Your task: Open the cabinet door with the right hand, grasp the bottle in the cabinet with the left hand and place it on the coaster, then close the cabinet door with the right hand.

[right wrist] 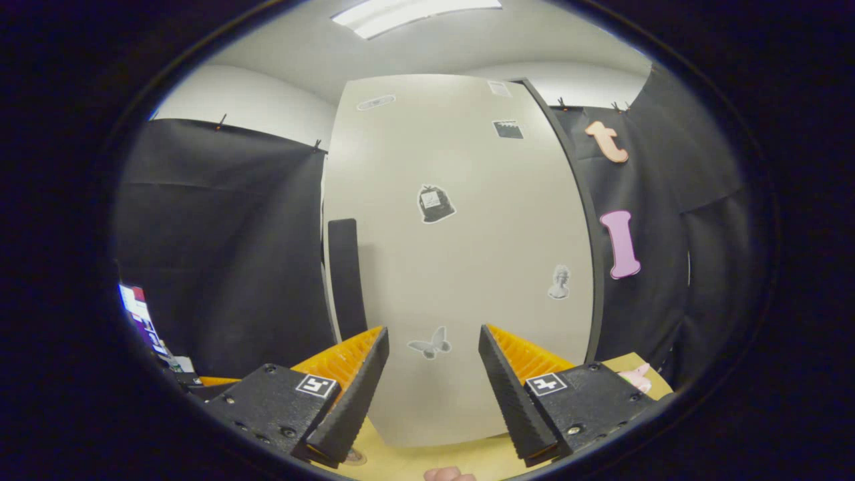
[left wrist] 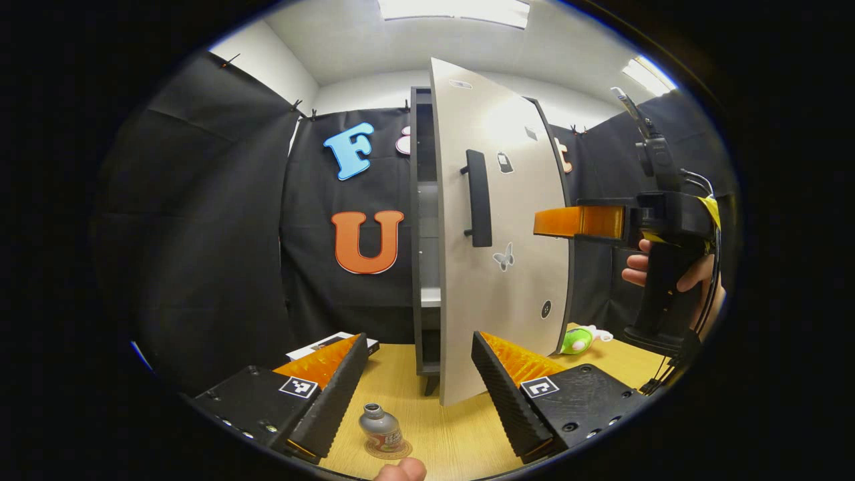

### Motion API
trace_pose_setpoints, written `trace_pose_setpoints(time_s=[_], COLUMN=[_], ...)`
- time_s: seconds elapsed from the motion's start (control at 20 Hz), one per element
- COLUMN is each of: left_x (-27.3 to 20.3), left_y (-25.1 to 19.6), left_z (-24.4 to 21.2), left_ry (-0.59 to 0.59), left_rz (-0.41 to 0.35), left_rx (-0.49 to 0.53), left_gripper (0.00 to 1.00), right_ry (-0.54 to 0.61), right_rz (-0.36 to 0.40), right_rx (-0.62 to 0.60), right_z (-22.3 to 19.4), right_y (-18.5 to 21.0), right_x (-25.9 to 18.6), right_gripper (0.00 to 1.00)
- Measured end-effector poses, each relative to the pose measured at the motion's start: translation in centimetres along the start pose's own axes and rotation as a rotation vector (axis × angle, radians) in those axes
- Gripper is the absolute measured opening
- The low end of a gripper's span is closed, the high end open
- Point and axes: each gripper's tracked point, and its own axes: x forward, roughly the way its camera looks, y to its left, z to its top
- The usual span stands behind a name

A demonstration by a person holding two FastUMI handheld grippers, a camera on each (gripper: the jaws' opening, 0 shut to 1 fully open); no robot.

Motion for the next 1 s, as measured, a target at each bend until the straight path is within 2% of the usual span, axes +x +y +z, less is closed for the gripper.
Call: trace_pose_setpoints(time_s=[0.05, 0.2, 0.4, 0.45, 0.75, 1.0], left_x=[0.0, 0.0, -0.5, -0.6, -1.6, -2.8], left_y=[-0.3, -0.7, -2.2, -2.5, -5.4, -7.6], left_z=[0.2, 0.2, 0.6, 0.6, 1.5, 1.6], left_ry=[-0.005, -0.01, -0.021, -0.025, -0.046, -0.047], left_rz=[-0.004, -0.006, -0.016, -0.016, -0.02, -0.038], left_rx=[-0.005, 0.001, 0.001, 0.003, 0.008, 0.013], left_gripper=[0.94, 0.94, 0.94, 0.94, 0.94, 0.94], right_ry=[-0.002, -0.004, -0.006, -0.008, 0.029, 0.053], right_rz=[-0.012, -0.034, -0.096, -0.115, -0.312, -0.391], right_rx=[-0.003, -0.014, -0.04, -0.039, -0.054, -0.048], right_z=[0.1, 0.4, 0.4, 0.4, -1.6, -5.3], right_y=[-0.5, -1.9, -4.7, -5.5, -11.6, -14.2], right_x=[-0.4, -2.3, -6.7, -7.9, -15.4, -19.6], right_gripper=[0.86, 0.89, 0.89, 0.86, 0.89, 0.89])
